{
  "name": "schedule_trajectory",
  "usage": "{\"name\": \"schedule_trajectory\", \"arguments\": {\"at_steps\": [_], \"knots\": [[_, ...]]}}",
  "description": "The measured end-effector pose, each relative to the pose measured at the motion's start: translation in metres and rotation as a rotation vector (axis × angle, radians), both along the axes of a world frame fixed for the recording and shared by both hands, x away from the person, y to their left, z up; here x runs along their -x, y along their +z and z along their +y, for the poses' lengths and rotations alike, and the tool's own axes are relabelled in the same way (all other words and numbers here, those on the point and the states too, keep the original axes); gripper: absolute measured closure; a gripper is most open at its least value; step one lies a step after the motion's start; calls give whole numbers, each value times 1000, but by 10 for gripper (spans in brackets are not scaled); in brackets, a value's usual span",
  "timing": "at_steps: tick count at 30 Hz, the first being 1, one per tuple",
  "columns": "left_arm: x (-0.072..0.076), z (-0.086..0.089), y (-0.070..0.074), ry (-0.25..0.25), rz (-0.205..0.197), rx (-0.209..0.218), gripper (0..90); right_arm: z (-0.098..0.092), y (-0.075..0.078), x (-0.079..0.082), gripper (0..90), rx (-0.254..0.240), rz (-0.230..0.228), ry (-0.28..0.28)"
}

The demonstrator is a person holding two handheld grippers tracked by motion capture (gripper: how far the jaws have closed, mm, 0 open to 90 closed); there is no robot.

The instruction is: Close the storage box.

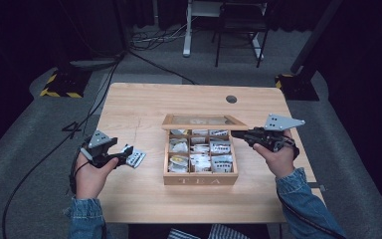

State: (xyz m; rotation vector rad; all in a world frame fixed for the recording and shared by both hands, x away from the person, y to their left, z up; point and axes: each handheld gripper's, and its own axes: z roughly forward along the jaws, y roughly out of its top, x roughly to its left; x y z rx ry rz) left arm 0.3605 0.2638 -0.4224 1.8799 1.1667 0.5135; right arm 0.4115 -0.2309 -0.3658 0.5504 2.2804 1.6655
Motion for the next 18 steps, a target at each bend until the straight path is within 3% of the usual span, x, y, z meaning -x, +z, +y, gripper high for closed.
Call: {"name": "schedule_trajectory", "arguments": {"at_steps": [18], "knots": [[-9, -1, -5, -14, 18, 16, 308, -3, -7, 17, 900, 82, 74, 8]]}}
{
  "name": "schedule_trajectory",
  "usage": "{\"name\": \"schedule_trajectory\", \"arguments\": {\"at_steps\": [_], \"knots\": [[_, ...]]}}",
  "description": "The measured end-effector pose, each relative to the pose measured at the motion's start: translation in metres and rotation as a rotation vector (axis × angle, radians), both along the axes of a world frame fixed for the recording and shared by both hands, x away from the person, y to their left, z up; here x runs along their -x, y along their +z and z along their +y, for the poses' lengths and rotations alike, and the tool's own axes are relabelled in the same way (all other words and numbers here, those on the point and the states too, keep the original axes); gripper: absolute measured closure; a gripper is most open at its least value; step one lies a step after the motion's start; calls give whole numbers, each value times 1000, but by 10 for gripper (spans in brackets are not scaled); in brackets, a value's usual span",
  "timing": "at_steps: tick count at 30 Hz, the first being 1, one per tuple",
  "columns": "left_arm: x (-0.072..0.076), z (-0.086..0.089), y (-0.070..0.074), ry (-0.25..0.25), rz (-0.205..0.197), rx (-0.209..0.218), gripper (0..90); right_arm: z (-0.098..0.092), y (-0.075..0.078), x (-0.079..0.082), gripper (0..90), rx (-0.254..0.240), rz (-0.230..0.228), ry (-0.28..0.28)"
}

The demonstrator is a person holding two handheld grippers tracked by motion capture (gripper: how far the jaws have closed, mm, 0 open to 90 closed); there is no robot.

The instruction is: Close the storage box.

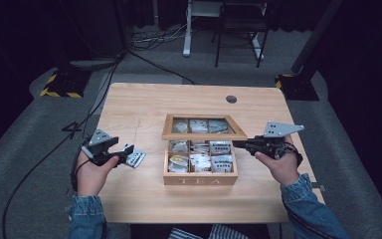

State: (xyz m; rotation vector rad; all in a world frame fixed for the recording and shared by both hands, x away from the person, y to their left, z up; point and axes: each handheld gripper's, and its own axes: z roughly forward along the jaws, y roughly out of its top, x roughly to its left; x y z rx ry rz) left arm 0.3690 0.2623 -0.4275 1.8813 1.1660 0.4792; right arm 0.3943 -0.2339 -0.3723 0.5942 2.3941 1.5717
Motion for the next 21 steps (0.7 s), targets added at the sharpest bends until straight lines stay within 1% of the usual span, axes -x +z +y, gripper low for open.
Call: {"name": "schedule_trajectory", "arguments": {"at_steps": [2, 11, 15, 17, 21], "knots": [[0, -1, 0, 0, 1, 0, 308, -1, -1, 2, 900, 11, 3, 0], [-6, -5, -1, -5, 4, 4, 323, -5, -8, 8, 900, 25, 23, -3], [-9, -7, -1, -11, 3, 5, 324, -5, -14, 10, 900, 47, 33, 2], [-10, -8, -1, -13, 5, 1, 329, -4, -16, 12, 900, 62, 51, 8], [-10, -8, -1, -12, 12, -1, 331, -4, -20, 13, 900, 86, 64, 15]]}}
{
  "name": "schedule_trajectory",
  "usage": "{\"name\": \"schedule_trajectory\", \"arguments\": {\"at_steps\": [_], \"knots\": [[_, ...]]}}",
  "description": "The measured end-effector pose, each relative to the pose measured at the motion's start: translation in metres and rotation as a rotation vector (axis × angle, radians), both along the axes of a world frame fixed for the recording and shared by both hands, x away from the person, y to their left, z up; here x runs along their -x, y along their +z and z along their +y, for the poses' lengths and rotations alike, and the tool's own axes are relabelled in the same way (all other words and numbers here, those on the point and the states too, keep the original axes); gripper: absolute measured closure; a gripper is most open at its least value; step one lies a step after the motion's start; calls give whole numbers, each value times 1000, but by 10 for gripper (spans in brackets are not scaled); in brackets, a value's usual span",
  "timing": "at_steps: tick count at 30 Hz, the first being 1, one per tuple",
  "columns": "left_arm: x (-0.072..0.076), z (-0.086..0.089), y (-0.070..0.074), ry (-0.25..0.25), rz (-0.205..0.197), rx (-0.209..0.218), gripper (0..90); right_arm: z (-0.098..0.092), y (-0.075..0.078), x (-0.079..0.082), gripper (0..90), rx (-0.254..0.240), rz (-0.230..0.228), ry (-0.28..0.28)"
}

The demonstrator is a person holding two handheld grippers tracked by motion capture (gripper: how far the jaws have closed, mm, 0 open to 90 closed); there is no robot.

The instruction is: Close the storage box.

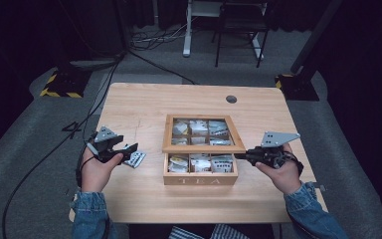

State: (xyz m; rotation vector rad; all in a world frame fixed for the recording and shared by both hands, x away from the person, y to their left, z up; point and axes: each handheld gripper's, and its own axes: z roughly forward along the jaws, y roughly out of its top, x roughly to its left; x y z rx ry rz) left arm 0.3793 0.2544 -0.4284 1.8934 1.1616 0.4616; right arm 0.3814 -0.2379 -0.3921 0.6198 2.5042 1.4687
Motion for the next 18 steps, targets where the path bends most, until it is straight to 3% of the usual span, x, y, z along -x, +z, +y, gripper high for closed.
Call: {"name": "schedule_trajectory", "arguments": {"at_steps": [6, 18], "knots": [[-2, 1, -2, 11, 15, 6, 330, 0, -3, 2, 900, 25, 11, 12], [-4, 5, -9, 40, 54, -23, 318, -1, -10, 5, 900, 101, 9, 43]]}}
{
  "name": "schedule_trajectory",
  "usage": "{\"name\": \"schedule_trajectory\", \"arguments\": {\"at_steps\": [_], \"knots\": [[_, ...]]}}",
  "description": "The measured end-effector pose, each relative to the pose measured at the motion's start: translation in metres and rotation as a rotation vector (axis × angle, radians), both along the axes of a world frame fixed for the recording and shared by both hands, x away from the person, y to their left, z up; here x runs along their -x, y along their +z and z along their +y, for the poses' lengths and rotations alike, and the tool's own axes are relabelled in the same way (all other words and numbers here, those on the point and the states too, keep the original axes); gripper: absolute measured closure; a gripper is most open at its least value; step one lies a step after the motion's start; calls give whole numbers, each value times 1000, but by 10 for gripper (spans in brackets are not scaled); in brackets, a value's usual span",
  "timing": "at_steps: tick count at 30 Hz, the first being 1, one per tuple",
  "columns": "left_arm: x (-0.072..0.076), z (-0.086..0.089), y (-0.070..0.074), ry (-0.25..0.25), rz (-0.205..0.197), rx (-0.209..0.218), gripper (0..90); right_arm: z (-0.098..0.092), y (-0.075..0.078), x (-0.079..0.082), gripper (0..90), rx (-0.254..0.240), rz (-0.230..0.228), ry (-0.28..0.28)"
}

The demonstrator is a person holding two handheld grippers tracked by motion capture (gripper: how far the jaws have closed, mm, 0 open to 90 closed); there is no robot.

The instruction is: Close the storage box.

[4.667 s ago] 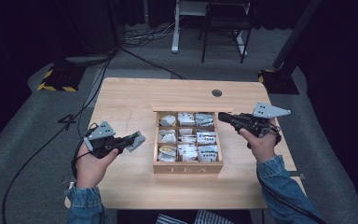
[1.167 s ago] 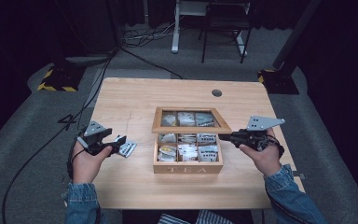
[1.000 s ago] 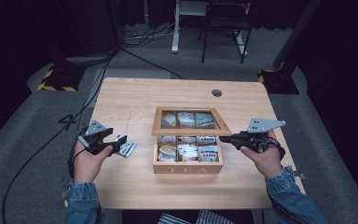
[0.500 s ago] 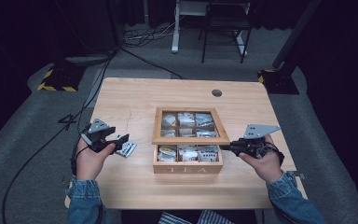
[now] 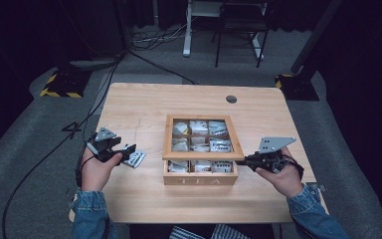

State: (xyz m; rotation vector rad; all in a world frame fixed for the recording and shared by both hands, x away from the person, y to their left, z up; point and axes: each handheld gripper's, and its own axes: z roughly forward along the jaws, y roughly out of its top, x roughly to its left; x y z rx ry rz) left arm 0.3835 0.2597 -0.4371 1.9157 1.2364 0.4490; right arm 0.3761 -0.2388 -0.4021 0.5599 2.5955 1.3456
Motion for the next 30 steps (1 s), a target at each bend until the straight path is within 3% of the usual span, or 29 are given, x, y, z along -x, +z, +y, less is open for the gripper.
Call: {"name": "schedule_trajectory", "arguments": {"at_steps": [21, 30], "knots": [[3, 14, -10, 68, 46, -7, 317, -3, -13, 9, 900, 80, 2, 32], [3, 15, -13, 70, 61, -3, 316, -4, -17, 12, 900, 106, 13, 39]]}}
